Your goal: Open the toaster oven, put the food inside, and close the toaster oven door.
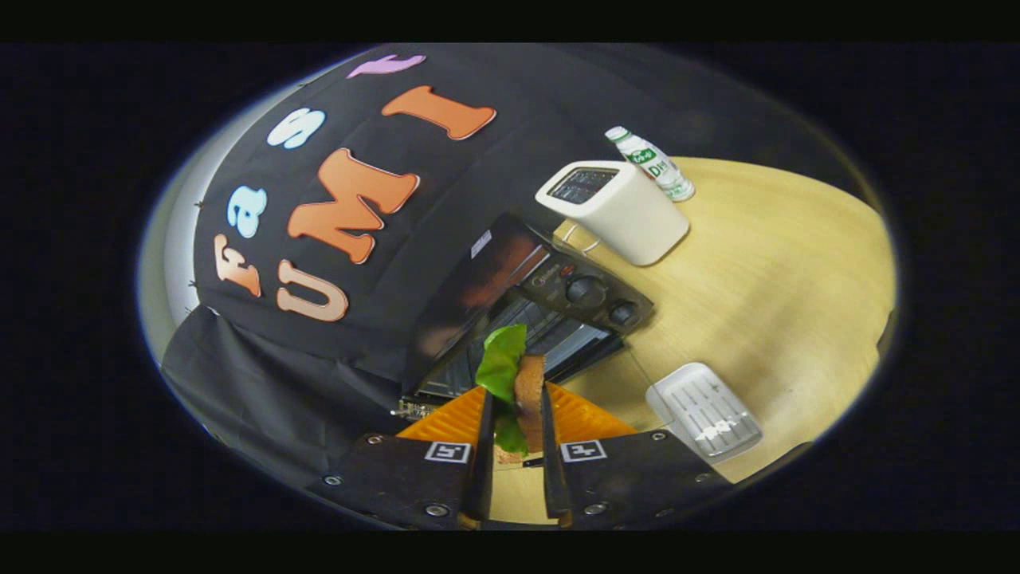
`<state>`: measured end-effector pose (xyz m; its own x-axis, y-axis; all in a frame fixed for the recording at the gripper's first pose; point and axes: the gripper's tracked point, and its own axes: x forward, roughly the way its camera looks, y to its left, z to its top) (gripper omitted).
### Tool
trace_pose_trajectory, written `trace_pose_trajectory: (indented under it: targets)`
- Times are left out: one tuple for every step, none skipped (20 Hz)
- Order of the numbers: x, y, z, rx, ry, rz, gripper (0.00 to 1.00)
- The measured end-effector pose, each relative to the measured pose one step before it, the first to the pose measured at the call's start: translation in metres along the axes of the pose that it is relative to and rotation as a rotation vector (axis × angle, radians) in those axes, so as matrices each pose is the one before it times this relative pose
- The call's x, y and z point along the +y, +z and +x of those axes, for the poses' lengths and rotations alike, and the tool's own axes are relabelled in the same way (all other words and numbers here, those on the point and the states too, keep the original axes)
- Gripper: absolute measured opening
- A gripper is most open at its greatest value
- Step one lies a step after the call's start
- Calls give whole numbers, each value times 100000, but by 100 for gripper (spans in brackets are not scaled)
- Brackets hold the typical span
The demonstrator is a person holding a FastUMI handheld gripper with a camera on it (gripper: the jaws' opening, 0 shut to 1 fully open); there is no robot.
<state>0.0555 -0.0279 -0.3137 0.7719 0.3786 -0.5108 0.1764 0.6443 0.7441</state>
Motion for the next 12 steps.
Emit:
trace_pose_trajectory:
  targets:
    - [297, -305, 931, -1291, 1393, 2873, 27]
    - [290, -367, 1047, -1200, 1499, 2399, 27]
    - [32, -338, 1141, -670, 989, 2072, 27]
    - [-174, -239, 1183, -1425, 504, 2241, 27]
    - [-11, -89, 977, -1937, 566, 3258, 27]
    - [210, -41, 1091, -1497, 1201, 3360, 27]
    - [168, -30, 1166, -1829, 1535, 4027, 27]
    - [102, -49, 1016, -1628, 1552, 3914, 27]
    - [146, -168, 1121, -1381, 1414, 3963, 27]
    - [60, -157, 1135, -1136, 1105, 3202, 27]
    - [-64, -190, 1068, -1144, 378, 2643, 27]
    - [-212, -181, 950, -965, 53, 1927, 27]
